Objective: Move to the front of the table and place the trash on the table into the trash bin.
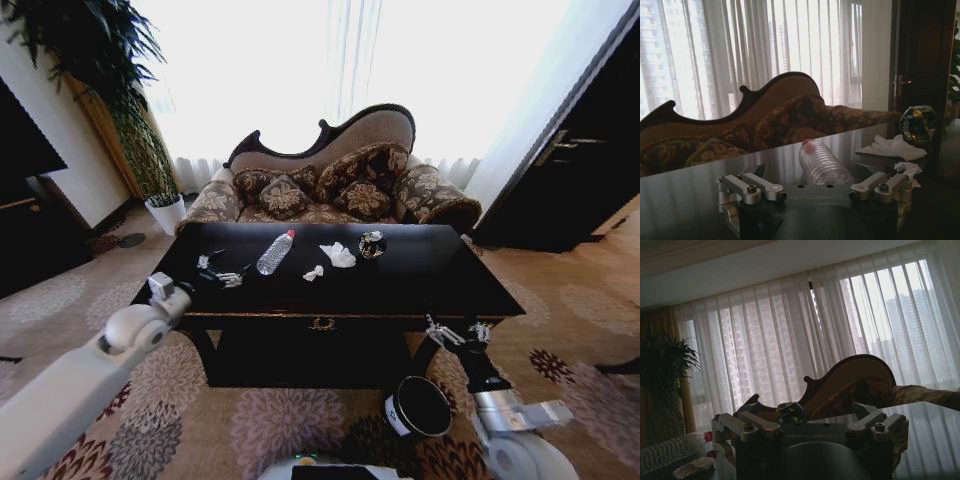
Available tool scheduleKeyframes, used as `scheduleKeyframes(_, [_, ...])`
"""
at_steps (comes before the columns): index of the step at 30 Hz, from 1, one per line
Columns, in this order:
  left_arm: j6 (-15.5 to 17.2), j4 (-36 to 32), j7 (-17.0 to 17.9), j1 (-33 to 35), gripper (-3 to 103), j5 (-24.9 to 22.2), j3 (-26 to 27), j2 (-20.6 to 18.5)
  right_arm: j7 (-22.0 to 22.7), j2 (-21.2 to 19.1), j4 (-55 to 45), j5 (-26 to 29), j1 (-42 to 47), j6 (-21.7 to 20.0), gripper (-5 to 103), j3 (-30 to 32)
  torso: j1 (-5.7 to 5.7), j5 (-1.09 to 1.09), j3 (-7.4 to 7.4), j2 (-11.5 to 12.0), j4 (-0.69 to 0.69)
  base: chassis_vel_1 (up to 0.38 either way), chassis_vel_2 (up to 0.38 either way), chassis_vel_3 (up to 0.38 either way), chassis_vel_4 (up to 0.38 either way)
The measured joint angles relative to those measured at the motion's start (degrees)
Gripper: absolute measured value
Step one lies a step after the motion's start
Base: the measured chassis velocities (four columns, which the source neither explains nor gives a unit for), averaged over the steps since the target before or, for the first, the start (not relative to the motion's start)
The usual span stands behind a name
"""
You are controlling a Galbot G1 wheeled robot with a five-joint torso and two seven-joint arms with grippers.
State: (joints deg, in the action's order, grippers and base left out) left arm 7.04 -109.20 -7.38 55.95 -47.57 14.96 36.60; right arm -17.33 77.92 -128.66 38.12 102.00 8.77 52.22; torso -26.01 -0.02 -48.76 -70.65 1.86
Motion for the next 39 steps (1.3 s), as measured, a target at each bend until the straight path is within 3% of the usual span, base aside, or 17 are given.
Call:
scheduleKeyframes(14, [-0.39, 5.66, -0.74, -4.69, 100, 1.68, -4.95, 4.72, -0.02, 0.32, 0.07, -0.17, -0.11, -0.16, 100, 0.34, 0.00, 0.02, 0.01, 0.00, -0.01, 0.000, 0.000, 0.000, 0.000])
scheduleKeyframes(29, [-2.44, 16.46, -1.78, -17.85, 100, 0.63, -15.26, 11.09, -0.56, -0.05, -0.13, -0.17, 0.70, -0.62, 100, 1.56, 0.00, 0.01, 0.00, 0.00, 0.01, 0.000, 0.000, 0.000, 0.000])
scheduleKeyframes(39, [-2.20, 13.45, -1.46, -16.10, 100, 0.65, -15.36, 11.14, -0.53, 0.42, 0.03, -0.56, 0.58, -0.65, 100, 1.31, 0.00, 0.01, 0.01, 0.00, 0.00, 0.000, 0.000, 0.000, 0.000])
